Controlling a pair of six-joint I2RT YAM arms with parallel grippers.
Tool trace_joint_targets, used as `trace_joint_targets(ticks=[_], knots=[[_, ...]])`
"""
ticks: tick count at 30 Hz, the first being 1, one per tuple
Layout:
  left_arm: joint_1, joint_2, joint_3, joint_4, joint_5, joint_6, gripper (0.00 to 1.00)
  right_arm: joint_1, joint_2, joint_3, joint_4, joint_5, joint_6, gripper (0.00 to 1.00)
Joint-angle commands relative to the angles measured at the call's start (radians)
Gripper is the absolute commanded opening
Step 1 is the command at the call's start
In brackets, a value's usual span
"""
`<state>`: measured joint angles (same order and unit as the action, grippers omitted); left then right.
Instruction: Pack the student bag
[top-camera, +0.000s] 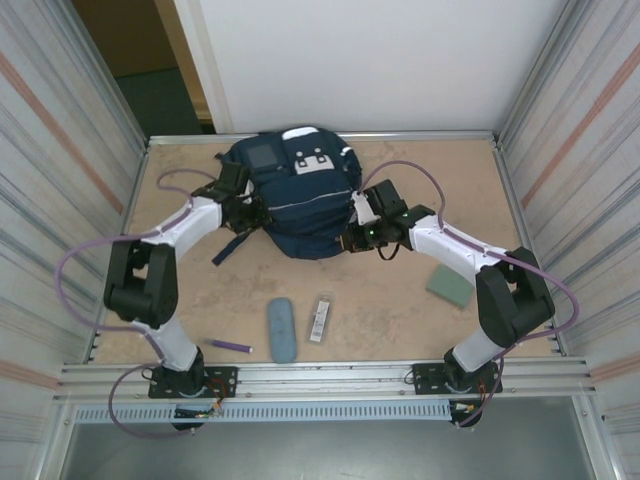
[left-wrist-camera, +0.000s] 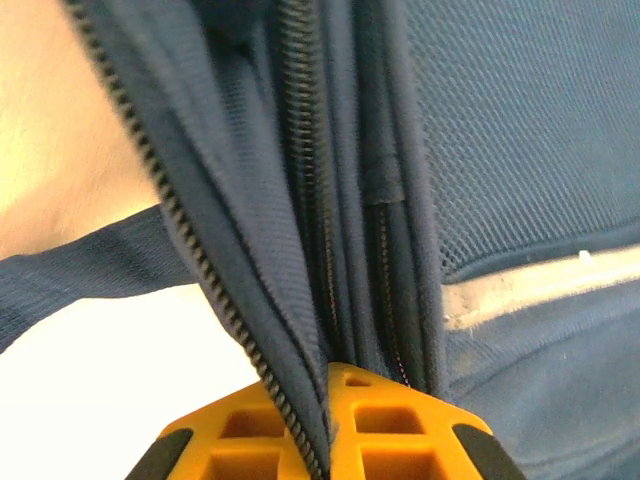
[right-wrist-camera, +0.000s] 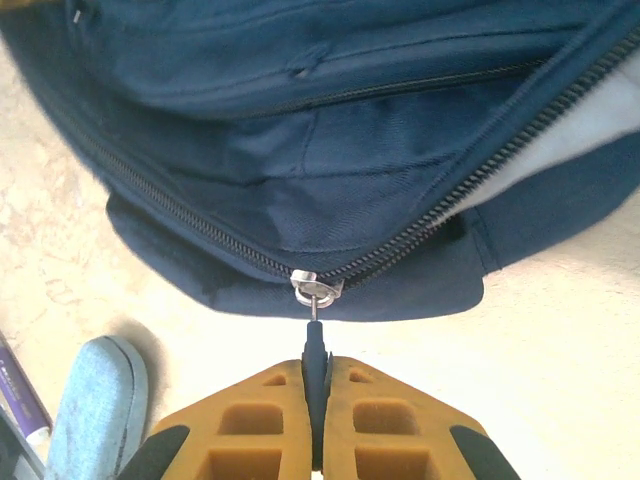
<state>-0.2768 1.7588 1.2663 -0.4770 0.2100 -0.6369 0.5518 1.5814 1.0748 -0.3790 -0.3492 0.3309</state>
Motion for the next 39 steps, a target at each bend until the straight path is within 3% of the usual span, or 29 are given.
trace_joint_targets(ticks=[1,4,7,14,19,22,32,34,39], knots=[[0.025,0.083,0.174,0.024,-0.057,0.091,0.01,0.051,-0.031,0.007,-0.038,-0.035,0.031,0.0],[0.051,0.105,0.235,-0.023,-0.06,0.089,0.16,0.079,0.02,0.032,0.016,-0.053,0.083,0.0],[0.072,0.021,0.166,-0.041,-0.03,0.056,0.34,0.105,0.099,0.097,0.018,-0.041,0.125,0.0],[0.004,-0.243,-0.166,-0.023,0.081,-0.087,0.47,0.151,0.175,0.17,0.066,-0.067,0.189,0.0],[-0.074,-0.265,-0.241,0.025,0.089,-0.206,0.55,0.168,0.182,0.157,0.099,-0.099,0.213,0.0],[-0.095,-0.244,-0.242,0.032,0.022,-0.243,0.58,0.178,0.19,0.141,0.13,-0.136,0.241,0.0],[-0.098,-0.191,-0.238,0.084,-0.093,-0.251,0.58,0.215,0.209,0.11,0.195,-0.169,0.293,0.0],[-0.101,-0.175,-0.256,0.114,-0.093,-0.26,0.51,0.216,0.208,0.108,0.184,-0.168,0.285,0.0],[-0.096,-0.164,-0.258,0.043,-0.187,-0.267,0.19,0.212,0.168,0.111,0.074,-0.094,0.209,0.0]])
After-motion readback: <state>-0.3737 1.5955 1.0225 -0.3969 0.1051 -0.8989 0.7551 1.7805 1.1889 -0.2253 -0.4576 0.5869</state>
